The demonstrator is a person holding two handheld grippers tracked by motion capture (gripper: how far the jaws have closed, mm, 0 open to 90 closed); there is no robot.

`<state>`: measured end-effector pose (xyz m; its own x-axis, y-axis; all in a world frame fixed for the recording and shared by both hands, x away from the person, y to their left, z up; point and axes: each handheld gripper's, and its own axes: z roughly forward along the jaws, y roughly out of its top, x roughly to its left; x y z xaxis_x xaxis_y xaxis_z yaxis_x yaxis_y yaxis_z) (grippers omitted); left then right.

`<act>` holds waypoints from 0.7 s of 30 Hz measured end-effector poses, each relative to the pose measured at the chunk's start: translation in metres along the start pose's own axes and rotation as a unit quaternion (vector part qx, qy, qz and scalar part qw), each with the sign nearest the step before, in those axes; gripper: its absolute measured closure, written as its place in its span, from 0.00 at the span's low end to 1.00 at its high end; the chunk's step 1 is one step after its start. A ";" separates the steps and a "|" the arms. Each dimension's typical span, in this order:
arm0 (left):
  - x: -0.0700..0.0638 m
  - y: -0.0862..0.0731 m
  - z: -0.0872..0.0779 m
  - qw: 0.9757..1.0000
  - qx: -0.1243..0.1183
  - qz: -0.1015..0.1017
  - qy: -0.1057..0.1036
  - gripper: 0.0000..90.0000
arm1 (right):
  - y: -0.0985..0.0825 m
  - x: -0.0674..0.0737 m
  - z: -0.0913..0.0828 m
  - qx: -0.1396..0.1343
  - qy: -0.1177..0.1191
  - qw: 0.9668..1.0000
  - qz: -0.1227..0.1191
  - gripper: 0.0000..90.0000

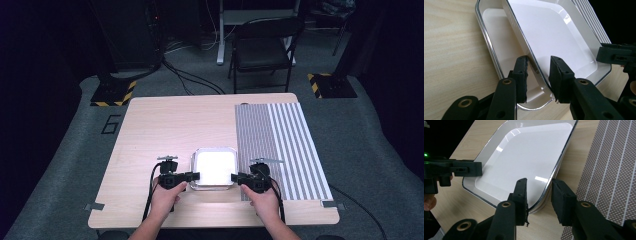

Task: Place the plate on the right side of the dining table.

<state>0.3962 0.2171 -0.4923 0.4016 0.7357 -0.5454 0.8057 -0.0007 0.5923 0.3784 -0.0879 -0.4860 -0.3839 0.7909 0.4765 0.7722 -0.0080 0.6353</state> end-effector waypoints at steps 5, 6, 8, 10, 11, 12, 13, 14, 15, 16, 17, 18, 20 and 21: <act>-0.004 0.003 -0.003 1.000 -0.007 0.005 -0.002 0.75 | 0.004 0.001 -0.003 -0.004 0.003 1.000 -0.007 0.73; -0.003 0.004 -0.004 1.000 -0.008 0.011 -0.003 0.75 | 0.005 0.001 -0.004 -0.005 0.002 1.000 -0.010 0.73; -0.005 0.005 -0.005 1.000 -0.012 0.010 -0.002 0.74 | 0.006 0.002 -0.005 -0.006 0.003 1.000 -0.010 0.73; -0.006 0.005 -0.005 1.000 -0.013 0.013 -0.002 0.74 | 0.007 0.002 -0.006 -0.009 0.004 1.000 -0.012 0.73; -0.007 0.006 -0.004 1.000 -0.014 0.017 -0.001 0.74 | 0.007 0.002 -0.007 -0.009 0.003 1.000 -0.014 0.73; -0.007 0.006 -0.004 1.000 -0.015 0.017 0.000 0.74 | 0.008 0.002 -0.008 -0.011 0.003 1.000 -0.016 0.73; -0.008 0.006 -0.004 1.000 -0.015 0.019 -0.002 0.74 | 0.008 0.002 -0.008 -0.012 0.004 1.000 -0.013 0.73; -0.009 0.006 -0.004 1.000 -0.016 0.017 -0.002 0.74 | 0.009 0.002 -0.009 -0.012 0.004 1.000 -0.013 0.73; -0.010 0.006 -0.003 1.000 -0.018 0.019 -0.001 0.74 | 0.009 0.001 -0.010 -0.016 0.003 1.000 -0.016 0.73; -0.011 0.007 -0.004 1.000 -0.013 0.022 -0.002 0.74 | 0.010 0.002 -0.011 -0.018 0.003 1.000 -0.015 0.73; -0.011 0.007 -0.003 1.000 -0.013 0.027 -0.001 0.74 | 0.010 0.001 -0.012 -0.017 0.001 1.000 -0.016 0.73; -0.012 0.008 -0.003 0.999 -0.013 0.030 0.000 0.73 | 0.010 0.002 -0.013 -0.018 0.001 1.000 -0.014 0.73; -0.015 0.009 -0.003 0.999 -0.016 0.033 0.003 0.73 | 0.011 0.001 -0.014 -0.019 0.000 1.000 -0.023 0.73; -0.016 0.009 -0.003 0.999 -0.015 0.035 0.003 0.73 | 0.011 0.001 -0.015 -0.020 -0.001 0.999 -0.025 0.73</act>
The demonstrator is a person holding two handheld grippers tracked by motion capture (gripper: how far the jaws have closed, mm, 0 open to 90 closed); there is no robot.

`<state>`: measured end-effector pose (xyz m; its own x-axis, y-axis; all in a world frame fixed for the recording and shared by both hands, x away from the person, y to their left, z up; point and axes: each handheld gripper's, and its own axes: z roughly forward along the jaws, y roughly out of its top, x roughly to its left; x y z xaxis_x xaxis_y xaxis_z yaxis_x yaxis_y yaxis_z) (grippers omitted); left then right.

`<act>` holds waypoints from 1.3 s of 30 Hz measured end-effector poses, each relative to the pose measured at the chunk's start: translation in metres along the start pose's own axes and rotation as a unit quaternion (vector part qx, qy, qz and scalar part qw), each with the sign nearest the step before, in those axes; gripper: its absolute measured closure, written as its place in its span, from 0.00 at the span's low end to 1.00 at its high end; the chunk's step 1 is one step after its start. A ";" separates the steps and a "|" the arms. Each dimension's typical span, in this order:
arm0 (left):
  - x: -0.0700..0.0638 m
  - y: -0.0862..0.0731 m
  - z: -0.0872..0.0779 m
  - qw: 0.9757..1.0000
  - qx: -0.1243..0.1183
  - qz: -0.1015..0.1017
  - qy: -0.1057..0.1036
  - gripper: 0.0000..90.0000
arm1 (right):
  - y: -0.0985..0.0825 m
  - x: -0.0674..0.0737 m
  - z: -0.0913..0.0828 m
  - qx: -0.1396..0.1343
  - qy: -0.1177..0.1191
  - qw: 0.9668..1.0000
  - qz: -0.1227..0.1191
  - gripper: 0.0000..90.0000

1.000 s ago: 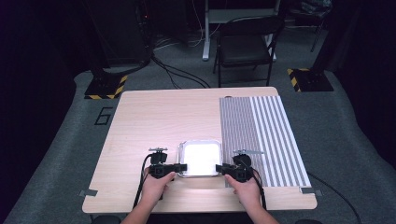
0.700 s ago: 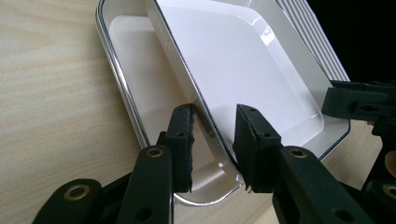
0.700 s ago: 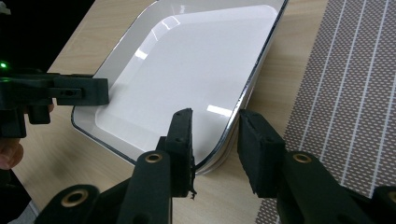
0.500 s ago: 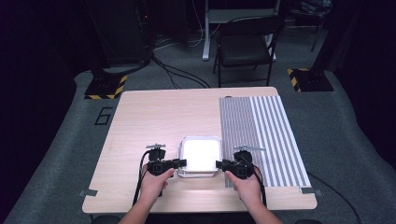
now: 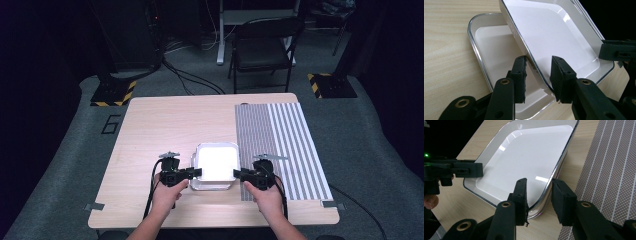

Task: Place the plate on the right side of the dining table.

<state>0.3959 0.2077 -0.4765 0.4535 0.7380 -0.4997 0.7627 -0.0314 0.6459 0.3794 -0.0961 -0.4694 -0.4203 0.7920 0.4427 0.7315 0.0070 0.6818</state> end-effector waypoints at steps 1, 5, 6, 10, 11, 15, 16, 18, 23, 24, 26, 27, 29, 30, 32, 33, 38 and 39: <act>-0.001 0.001 0.000 1.000 -0.002 0.005 0.002 0.73 | 0.000 0.000 0.000 0.000 -0.001 1.000 -0.001 0.73; -0.004 0.003 0.001 1.000 -0.002 0.012 0.004 0.73 | 0.001 0.000 -0.003 0.003 -0.006 1.000 -0.006 0.73; -0.005 0.004 0.001 1.000 -0.002 0.014 0.002 0.73 | 0.001 -0.001 -0.003 0.000 -0.007 1.000 -0.007 0.73; -0.008 0.005 0.003 1.000 -0.005 0.020 0.005 0.72 | 0.002 -0.002 -0.006 -0.001 -0.008 1.000 -0.007 0.73; -0.009 0.005 0.003 1.000 -0.004 0.021 0.005 0.72 | 0.002 -0.002 -0.006 -0.001 -0.009 1.000 -0.007 0.73; -0.012 0.006 0.005 1.000 -0.003 0.026 0.007 0.72 | 0.003 -0.004 -0.008 -0.002 -0.011 1.000 -0.011 0.72; -0.013 0.007 0.006 0.999 -0.003 0.033 0.010 0.72 | 0.003 -0.004 -0.009 -0.002 -0.012 1.000 -0.011 0.72; -0.014 0.007 0.007 0.999 -0.004 0.033 0.012 0.72 | 0.003 -0.004 -0.010 -0.002 -0.013 1.000 -0.011 0.72; -0.017 0.010 0.008 0.999 -0.001 0.044 0.012 0.72 | 0.003 -0.004 -0.013 -0.005 -0.019 1.000 -0.019 0.72; -0.019 0.011 0.008 0.999 -0.001 0.047 0.012 0.72 | 0.003 -0.005 -0.013 -0.007 -0.020 0.999 -0.025 0.72; -0.023 0.012 0.009 0.999 -0.002 0.052 0.017 0.72 | 0.003 -0.003 -0.015 -0.011 -0.037 0.998 -0.043 0.72; -0.023 0.012 0.009 0.998 -0.001 0.055 0.018 0.72 | 0.003 -0.003 -0.016 -0.010 -0.036 0.998 -0.041 0.72; -0.025 0.013 0.010 0.998 -0.003 0.054 0.019 0.72 | 0.004 -0.003 -0.017 -0.012 -0.033 0.999 -0.041 0.72; -0.025 0.014 0.010 0.998 -0.002 0.056 0.019 0.72 | 0.004 -0.004 -0.018 -0.012 -0.035 0.998 -0.042 0.72; -0.027 0.014 0.011 0.998 -0.002 0.061 0.022 0.72 | 0.005 -0.003 -0.019 -0.013 -0.036 0.998 -0.042 0.72; -0.028 0.015 0.011 0.998 -0.002 0.062 0.022 0.72 | 0.005 -0.003 -0.020 -0.013 -0.037 0.998 -0.042 0.72; -0.033 0.018 0.014 0.997 -0.001 0.072 0.026 0.72 | 0.007 -0.004 -0.022 -0.015 -0.044 0.998 -0.046 0.72; -0.034 0.018 0.014 0.997 0.001 0.073 0.026 0.72 | 0.007 -0.005 -0.023 -0.015 -0.046 0.998 -0.048 0.72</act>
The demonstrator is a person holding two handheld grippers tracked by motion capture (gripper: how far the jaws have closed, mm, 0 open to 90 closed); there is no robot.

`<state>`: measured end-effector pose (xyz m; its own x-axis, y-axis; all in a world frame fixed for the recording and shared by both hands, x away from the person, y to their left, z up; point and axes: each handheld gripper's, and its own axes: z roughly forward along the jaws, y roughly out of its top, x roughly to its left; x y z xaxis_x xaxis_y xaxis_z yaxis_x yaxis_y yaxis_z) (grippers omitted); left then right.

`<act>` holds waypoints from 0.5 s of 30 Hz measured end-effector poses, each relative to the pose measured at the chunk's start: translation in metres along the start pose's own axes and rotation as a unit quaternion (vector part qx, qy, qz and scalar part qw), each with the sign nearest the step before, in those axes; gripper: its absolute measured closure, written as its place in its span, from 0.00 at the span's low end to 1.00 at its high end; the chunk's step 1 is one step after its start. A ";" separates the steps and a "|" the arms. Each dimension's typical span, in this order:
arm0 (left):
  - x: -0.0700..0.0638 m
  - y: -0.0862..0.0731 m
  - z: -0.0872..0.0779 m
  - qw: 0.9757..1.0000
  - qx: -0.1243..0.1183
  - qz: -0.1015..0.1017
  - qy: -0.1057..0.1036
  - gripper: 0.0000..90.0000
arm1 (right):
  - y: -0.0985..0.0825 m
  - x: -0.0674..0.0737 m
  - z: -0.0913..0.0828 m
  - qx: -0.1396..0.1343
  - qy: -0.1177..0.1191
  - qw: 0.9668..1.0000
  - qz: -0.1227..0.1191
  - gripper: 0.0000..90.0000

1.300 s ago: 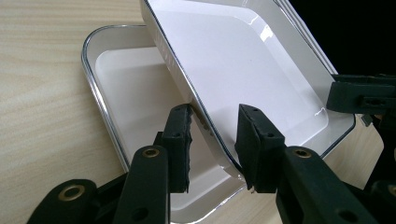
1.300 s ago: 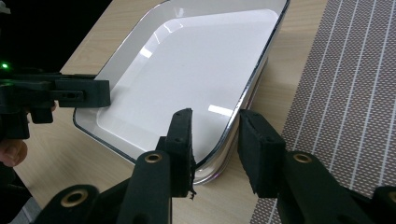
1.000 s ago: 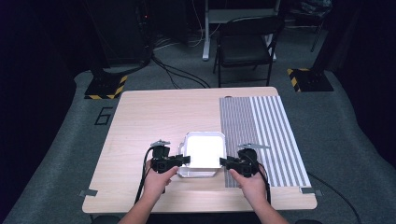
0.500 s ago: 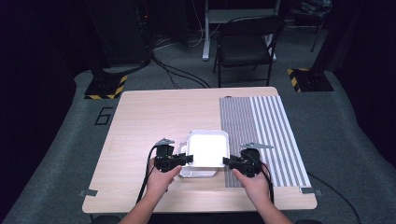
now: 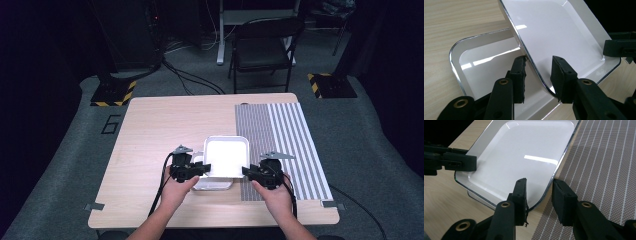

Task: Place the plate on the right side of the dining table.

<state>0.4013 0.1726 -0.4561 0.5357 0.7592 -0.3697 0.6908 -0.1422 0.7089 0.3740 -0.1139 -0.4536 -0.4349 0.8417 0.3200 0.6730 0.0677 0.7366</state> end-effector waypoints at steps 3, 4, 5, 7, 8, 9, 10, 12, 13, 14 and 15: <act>-0.003 0.002 0.003 1.000 0.003 0.003 0.002 0.72 | 0.000 -0.002 -0.001 0.001 -0.005 1.000 -0.001 0.72; -0.004 0.002 0.005 1.000 0.003 0.001 0.002 0.72 | -0.001 -0.003 0.000 0.001 -0.007 1.000 0.000 0.72; -0.004 0.003 0.006 1.000 0.006 0.003 0.002 0.72 | -0.001 -0.005 -0.001 0.003 -0.008 1.000 0.003 0.72; -0.005 0.003 0.009 1.000 0.009 0.001 0.001 0.72 | -0.002 -0.007 -0.001 0.004 -0.009 1.000 0.005 0.72; -0.005 0.003 0.010 1.000 0.011 0.002 0.001 0.72 | -0.002 -0.008 -0.001 0.003 -0.009 1.000 0.006 0.72; -0.005 0.003 0.010 1.000 0.011 0.002 0.001 0.72 | -0.002 -0.008 -0.001 0.003 -0.009 1.000 0.006 0.72; -0.006 0.004 0.012 1.000 0.013 0.004 0.000 0.72 | -0.003 -0.010 -0.002 0.005 -0.010 1.000 0.008 0.72; -0.007 0.004 0.014 1.000 0.014 0.005 -0.001 0.71 | -0.003 -0.011 -0.002 0.004 -0.013 1.000 0.010 0.72; -0.008 0.005 0.014 1.000 0.014 0.006 -0.001 0.71 | -0.002 -0.012 -0.003 0.005 -0.012 1.000 0.009 0.72; -0.009 0.006 0.015 1.000 0.015 0.007 -0.001 0.71 | -0.002 -0.013 -0.003 0.004 -0.011 1.000 0.010 0.72; -0.009 0.006 0.015 1.000 0.016 0.007 -0.002 0.72 | -0.002 -0.014 -0.004 0.004 -0.014 1.000 0.008 0.72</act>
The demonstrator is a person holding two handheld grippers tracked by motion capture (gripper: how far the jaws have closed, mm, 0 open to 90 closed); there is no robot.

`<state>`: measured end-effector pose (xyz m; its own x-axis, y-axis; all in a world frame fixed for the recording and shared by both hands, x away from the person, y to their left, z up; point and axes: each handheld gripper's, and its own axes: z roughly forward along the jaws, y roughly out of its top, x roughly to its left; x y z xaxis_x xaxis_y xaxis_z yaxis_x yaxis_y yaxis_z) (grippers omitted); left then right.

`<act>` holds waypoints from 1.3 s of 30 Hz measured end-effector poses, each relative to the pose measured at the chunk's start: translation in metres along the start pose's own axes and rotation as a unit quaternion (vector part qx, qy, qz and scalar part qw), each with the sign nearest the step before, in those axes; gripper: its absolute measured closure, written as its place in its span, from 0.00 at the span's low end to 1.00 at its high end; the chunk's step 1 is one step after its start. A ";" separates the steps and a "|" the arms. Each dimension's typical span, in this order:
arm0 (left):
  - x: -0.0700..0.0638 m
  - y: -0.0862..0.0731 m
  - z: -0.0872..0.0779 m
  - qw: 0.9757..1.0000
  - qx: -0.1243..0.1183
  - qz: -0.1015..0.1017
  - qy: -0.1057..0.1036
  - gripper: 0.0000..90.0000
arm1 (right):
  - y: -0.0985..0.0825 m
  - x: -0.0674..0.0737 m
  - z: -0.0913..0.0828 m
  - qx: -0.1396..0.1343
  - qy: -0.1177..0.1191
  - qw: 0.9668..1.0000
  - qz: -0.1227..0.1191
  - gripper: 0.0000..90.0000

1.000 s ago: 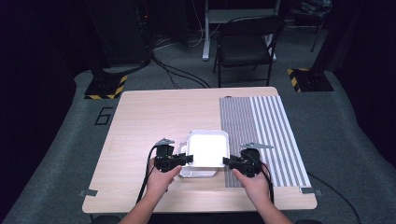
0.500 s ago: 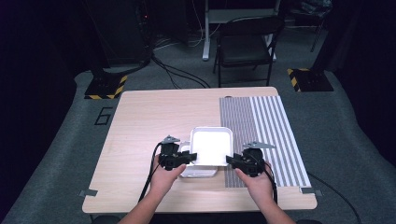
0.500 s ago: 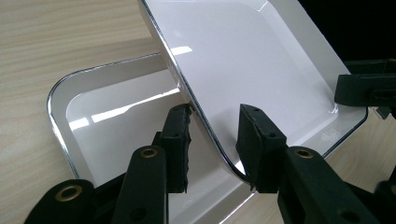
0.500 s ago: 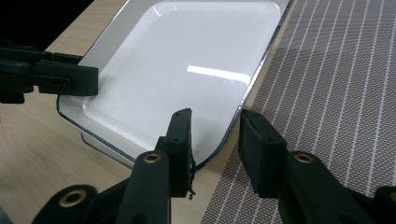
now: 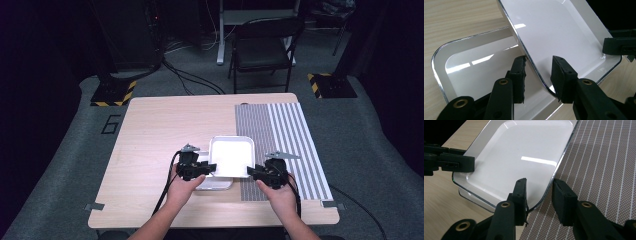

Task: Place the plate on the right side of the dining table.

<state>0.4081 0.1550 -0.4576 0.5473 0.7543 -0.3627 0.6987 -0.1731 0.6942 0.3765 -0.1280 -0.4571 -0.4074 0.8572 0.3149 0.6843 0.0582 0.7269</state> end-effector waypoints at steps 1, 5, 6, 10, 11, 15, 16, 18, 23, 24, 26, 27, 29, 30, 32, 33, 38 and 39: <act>-0.001 0.001 0.001 1.000 -0.001 0.000 -0.001 0.71 | 0.000 -0.001 -0.001 -0.001 0.001 1.000 0.000 0.72; -0.004 0.002 0.003 1.000 -0.002 0.002 -0.002 0.72 | 0.001 -0.004 -0.002 0.002 0.000 1.000 0.003 0.72; -0.004 0.003 0.003 1.000 -0.002 0.003 -0.003 0.72 | 0.001 -0.005 -0.003 0.003 -0.002 1.000 0.002 0.72; -0.007 0.004 0.006 1.000 -0.001 0.007 -0.004 0.71 | 0.000 -0.008 -0.005 0.005 -0.005 1.000 0.005 0.72; -0.008 0.004 0.007 1.000 0.000 0.006 -0.005 0.71 | 0.000 -0.009 -0.005 0.004 -0.004 1.000 0.006 0.72; -0.011 0.005 0.010 1.000 0.002 0.009 -0.008 0.71 | 0.000 -0.012 -0.008 0.006 -0.008 1.000 0.007 0.72; -0.012 0.006 0.011 1.000 0.003 0.010 -0.008 0.71 | 0.000 -0.013 -0.008 0.007 -0.009 1.000 0.005 0.72; -0.014 0.007 0.012 1.000 0.003 0.010 -0.009 0.71 | 0.000 -0.014 -0.010 0.009 -0.010 1.000 0.005 0.72; -0.018 0.010 0.015 1.000 0.004 0.013 -0.012 0.71 | 0.001 -0.018 -0.015 0.009 -0.014 1.000 0.007 0.72; -0.018 0.010 0.016 1.000 0.005 0.015 -0.013 0.71 | 0.001 -0.018 -0.016 0.009 -0.014 1.000 0.008 0.72; -0.020 0.011 0.017 1.000 0.005 0.016 -0.014 0.71 | 0.000 -0.020 -0.017 0.010 -0.015 1.000 0.007 0.72; -0.021 0.011 0.018 1.000 0.006 0.017 -0.014 0.71 | 0.000 -0.021 -0.017 0.011 -0.017 1.000 0.006 0.72; -0.021 0.012 0.020 1.000 0.008 0.018 -0.016 0.71 | 0.000 -0.022 -0.018 0.012 -0.019 1.000 0.006 0.72; -0.022 0.012 0.021 1.000 0.007 0.015 -0.017 0.71 | 0.000 -0.023 -0.018 0.012 -0.021 1.000 0.008 0.72; -0.023 0.013 0.023 1.000 0.010 0.016 -0.019 0.71 | -0.001 -0.025 -0.020 0.011 -0.020 1.000 0.008 0.72; -0.023 0.013 0.024 1.000 0.011 0.016 -0.020 0.71 | -0.001 -0.026 -0.020 0.011 -0.021 1.000 0.010 0.72; -0.026 0.015 0.028 0.999 0.014 0.019 -0.023 0.71 | -0.002 -0.030 -0.023 0.010 -0.022 1.000 0.011 0.72; -0.028 0.015 0.030 1.000 0.011 0.015 -0.021 0.71 | -0.003 -0.031 -0.024 0.009 -0.023 1.000 0.013 0.72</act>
<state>0.4170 0.1128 -0.4557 0.5863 0.7212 -0.3690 0.6922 -0.2095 0.6906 0.3728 -0.1664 -0.4544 -0.3614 0.8811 0.3051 0.7048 0.0439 0.7081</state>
